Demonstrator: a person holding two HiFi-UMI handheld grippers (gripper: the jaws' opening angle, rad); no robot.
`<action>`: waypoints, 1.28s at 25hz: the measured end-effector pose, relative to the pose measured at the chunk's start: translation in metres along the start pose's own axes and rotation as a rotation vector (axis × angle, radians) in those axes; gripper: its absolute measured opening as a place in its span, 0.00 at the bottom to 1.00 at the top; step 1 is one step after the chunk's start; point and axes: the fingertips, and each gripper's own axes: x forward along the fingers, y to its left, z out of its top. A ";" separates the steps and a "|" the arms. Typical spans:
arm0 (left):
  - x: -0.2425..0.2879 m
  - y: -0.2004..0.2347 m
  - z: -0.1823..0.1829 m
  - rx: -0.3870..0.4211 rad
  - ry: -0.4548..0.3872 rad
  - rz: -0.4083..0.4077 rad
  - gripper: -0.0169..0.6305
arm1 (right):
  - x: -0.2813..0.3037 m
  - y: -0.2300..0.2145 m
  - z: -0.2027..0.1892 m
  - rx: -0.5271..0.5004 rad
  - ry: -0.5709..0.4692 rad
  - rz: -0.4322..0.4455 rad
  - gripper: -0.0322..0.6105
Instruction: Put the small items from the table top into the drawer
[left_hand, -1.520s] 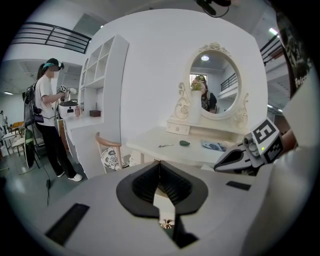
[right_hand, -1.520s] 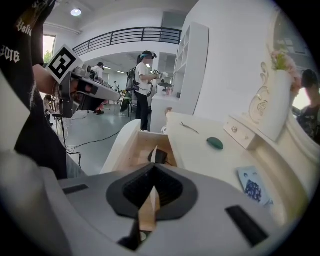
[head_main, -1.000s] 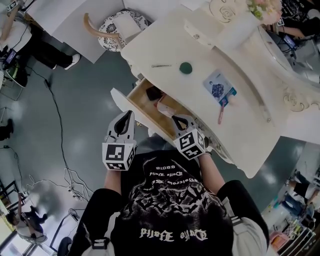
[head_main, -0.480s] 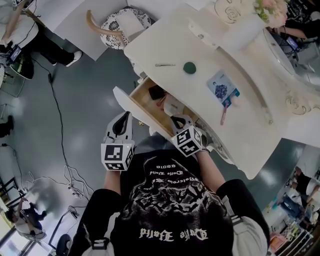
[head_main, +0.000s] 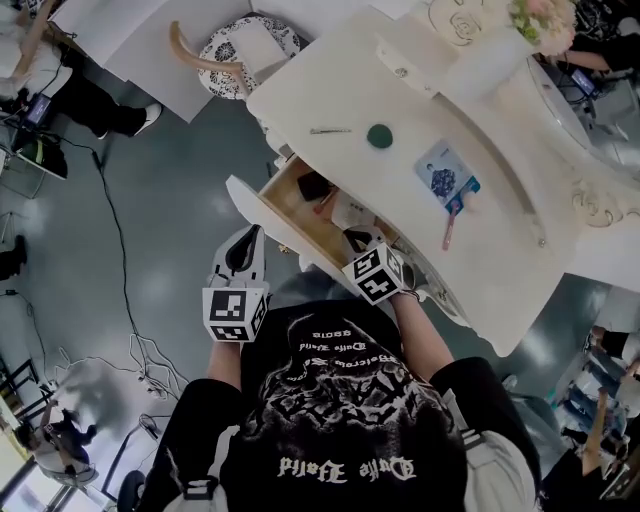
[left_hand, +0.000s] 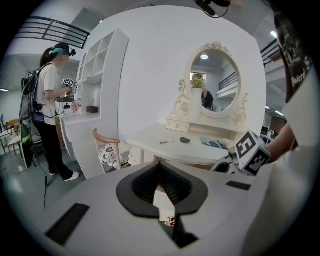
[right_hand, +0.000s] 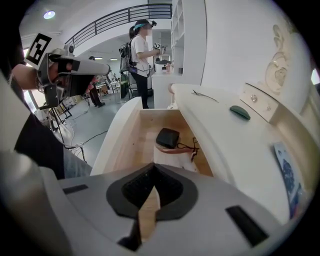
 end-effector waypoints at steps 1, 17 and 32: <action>0.001 0.000 0.000 0.000 0.003 -0.004 0.05 | 0.001 -0.001 0.000 0.006 0.003 0.000 0.06; 0.011 0.005 -0.007 -0.008 0.031 -0.022 0.05 | 0.024 -0.006 -0.002 0.082 0.045 0.017 0.06; 0.007 0.011 -0.012 -0.015 0.052 0.001 0.05 | 0.044 -0.013 -0.008 0.120 0.086 0.008 0.06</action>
